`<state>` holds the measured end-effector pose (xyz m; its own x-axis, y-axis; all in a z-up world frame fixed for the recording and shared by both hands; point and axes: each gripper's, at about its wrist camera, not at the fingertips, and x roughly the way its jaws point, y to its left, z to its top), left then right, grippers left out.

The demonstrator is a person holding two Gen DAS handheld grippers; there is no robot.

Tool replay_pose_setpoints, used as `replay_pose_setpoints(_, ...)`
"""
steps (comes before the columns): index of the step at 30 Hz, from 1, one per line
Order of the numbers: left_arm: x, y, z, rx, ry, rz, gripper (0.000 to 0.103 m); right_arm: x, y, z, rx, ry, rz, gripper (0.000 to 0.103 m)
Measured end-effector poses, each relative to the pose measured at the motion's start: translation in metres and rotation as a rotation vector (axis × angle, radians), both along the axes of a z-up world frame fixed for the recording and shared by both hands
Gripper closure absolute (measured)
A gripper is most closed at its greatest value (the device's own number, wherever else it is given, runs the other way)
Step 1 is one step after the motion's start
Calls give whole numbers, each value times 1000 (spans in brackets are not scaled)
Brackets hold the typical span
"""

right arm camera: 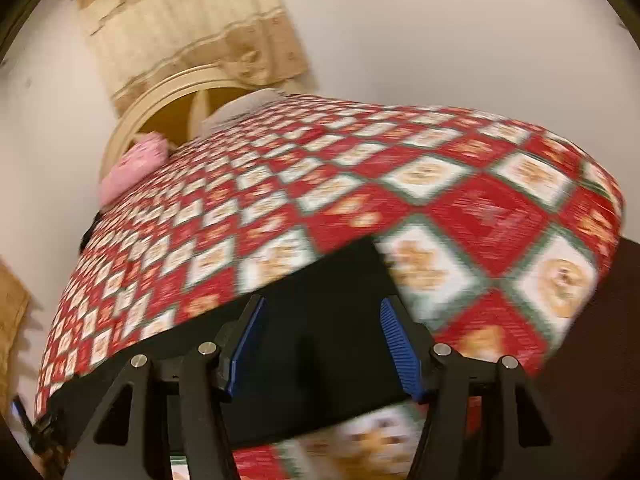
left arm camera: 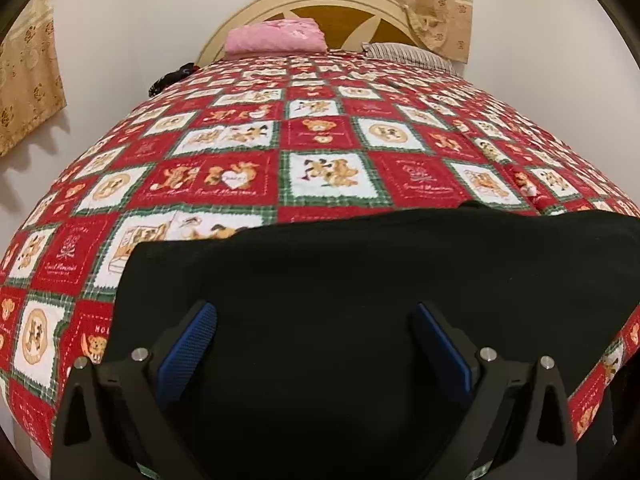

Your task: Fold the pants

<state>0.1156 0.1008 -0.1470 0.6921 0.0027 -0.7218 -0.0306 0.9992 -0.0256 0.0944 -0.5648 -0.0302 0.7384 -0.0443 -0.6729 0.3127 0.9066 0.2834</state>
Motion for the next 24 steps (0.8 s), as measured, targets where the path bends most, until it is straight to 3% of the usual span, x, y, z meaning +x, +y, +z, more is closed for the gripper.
replay_pose_setpoints(5,0,2,-3,2,8,2,2,0,-22,-26,53,71,-19,44)
replay_pose_setpoints(9,1,1,-3,7,13,-1,0,-7,-19,-28,76,44,4,55)
replay_pose_setpoints(16,3,2,-5,1,8,-4,0,-9,-25,-32,157,14,35,56)
replay_pose_setpoints(20,3,2,-6,-4,6,-5,0,-3,-21,-37,95,45,41,69)
replay_pose_setpoints(22,3,3,-6,-7,5,-7,0,-3,-18,-32,94,46,55,84)
replay_pose_setpoints(24,3,3,-6,-11,2,-8,0,-7,-14,-26,107,25,77,85)
